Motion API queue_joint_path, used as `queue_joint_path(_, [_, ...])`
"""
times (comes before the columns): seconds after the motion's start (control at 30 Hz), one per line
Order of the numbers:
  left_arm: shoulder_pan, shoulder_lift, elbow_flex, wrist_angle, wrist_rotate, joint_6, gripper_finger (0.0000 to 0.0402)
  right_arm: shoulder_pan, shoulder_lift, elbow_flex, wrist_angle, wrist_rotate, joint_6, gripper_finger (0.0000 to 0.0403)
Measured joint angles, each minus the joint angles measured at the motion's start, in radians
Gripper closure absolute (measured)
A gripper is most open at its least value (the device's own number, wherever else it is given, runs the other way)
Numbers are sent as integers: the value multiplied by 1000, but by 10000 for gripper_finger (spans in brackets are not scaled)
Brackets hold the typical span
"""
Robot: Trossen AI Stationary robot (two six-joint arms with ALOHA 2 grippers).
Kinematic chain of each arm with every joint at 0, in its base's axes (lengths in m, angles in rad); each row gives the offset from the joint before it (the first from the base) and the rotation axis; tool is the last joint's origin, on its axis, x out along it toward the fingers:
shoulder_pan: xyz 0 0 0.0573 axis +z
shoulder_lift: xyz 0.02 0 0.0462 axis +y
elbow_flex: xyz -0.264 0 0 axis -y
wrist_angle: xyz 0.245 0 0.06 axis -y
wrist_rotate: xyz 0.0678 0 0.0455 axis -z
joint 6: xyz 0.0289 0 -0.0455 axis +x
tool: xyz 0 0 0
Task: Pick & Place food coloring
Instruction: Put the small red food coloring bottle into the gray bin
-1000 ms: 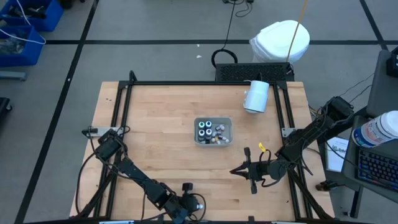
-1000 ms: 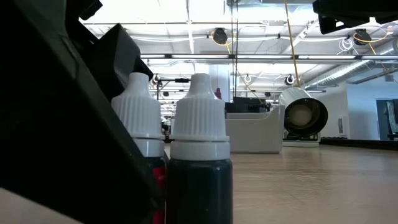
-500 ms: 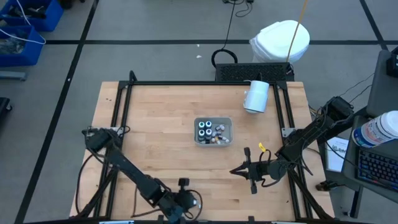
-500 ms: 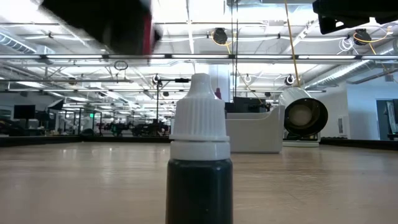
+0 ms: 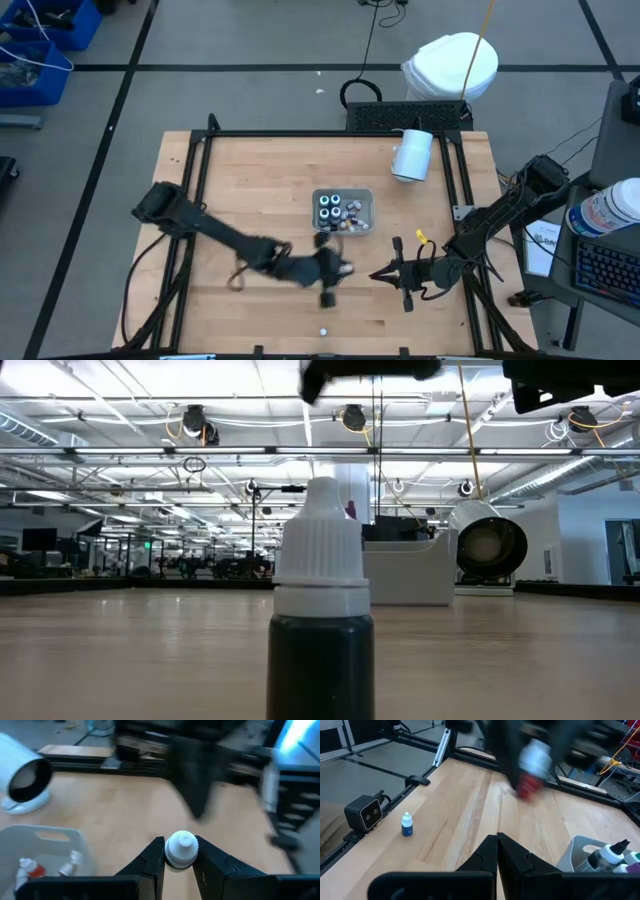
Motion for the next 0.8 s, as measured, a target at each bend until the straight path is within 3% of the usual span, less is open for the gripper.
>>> queue_joint_path(0.13, [79, 110, 116, -60, 33, 2, 314, 0, 0, 0, -3, 0, -8, 403])
queue_joint_path(0.3, [91, 200, 237, -238, 33, 40, 314, 0, 0, 0, -19, 0, -13, 403])
queue_joint_path(0.8, [-12, 183, 252, -198, -18, 109, 314, 0, 0, 0, -11, 0, 1, 403])
